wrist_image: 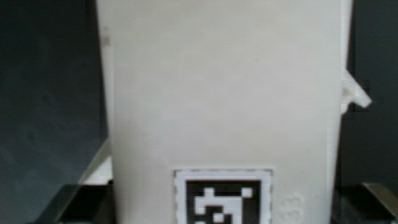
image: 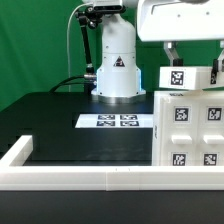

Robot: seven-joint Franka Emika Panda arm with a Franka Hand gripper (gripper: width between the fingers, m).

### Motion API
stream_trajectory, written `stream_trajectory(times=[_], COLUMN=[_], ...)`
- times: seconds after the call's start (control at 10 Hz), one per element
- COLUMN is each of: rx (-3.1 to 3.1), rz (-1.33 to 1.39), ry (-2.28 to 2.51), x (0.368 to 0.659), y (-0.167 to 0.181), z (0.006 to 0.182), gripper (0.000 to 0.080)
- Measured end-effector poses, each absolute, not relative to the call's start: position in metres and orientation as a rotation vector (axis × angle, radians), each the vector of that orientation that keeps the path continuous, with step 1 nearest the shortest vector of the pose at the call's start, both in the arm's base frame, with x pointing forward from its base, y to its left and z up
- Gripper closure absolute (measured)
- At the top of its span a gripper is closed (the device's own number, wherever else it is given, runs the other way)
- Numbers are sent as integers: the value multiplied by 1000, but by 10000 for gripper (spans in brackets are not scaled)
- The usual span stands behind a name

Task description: Assemble cabinet

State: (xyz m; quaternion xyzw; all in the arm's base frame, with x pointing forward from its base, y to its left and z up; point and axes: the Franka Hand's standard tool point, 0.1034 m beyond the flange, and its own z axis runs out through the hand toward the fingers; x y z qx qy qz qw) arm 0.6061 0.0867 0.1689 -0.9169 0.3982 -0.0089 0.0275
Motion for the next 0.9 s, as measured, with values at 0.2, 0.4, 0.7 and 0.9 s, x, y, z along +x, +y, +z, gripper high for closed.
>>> stream_trajectory(times=[0.2,0.4,0.7,0.9], rx=[-2708,-2577,-2329,-2169], rz=[-34,-27,-12,17], ry=[1466,1684,2010,2190], x=[607,607,607,606], y=[87,88,90,90], z=[168,168,169,170], gripper=[238,238,238,238])
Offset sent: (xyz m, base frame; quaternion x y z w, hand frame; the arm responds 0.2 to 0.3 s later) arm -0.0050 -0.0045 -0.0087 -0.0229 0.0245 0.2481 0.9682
